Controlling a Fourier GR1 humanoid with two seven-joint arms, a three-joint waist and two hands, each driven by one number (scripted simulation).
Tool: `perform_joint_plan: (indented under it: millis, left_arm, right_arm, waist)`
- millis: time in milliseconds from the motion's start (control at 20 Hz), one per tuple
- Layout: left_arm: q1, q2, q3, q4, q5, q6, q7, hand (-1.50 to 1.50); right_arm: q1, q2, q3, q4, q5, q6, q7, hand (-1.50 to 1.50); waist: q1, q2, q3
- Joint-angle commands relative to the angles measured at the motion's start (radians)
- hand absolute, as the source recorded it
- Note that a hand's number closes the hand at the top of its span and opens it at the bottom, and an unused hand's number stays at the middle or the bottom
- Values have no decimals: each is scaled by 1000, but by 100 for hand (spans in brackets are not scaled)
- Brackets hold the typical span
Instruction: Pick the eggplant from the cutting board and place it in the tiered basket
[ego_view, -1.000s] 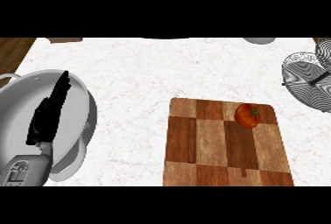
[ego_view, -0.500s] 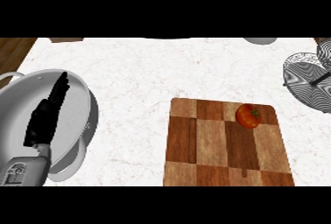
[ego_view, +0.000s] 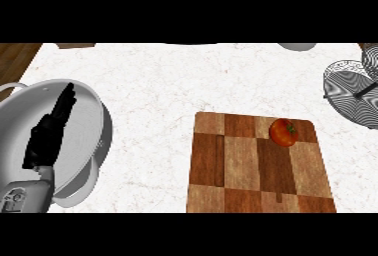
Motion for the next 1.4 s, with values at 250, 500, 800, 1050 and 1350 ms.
perform_joint_plan:
  millis: [250, 500, 800, 1050, 1350]
  left_arm:
    - [-8, -19, 1, 54, -24, 11, -41, 0]
    - [-41, -23, 14, 49, -22, 19, -13, 0]
    - [-44, 6, 18, 19, -19, -17, 28, 0]
    - [7, -44, -10, 3, -39, 9, -1, 0]
    - [27, -6, 37, 1, -8, -24, -16, 0]
  right_arm:
    - [-40, 22, -74, 216, -63, 131, -7, -150]
    - [-15, 41, -184, 251, -149, 22, -99, -150]
    - [-68, -31, -284, 295, -227, 21, -169, -150]
    - [-86, -144, -332, 298, -263, 73, -117, -150]
    - [-74, -281, -397, 371, -325, 238, -12, -150]
  waist:
    - [-4, 2, -1]
    - [-11, 2, 0]
    - [-1, 3, 0]
    - [-7, 0, -1]
    - [-9, -1, -1]
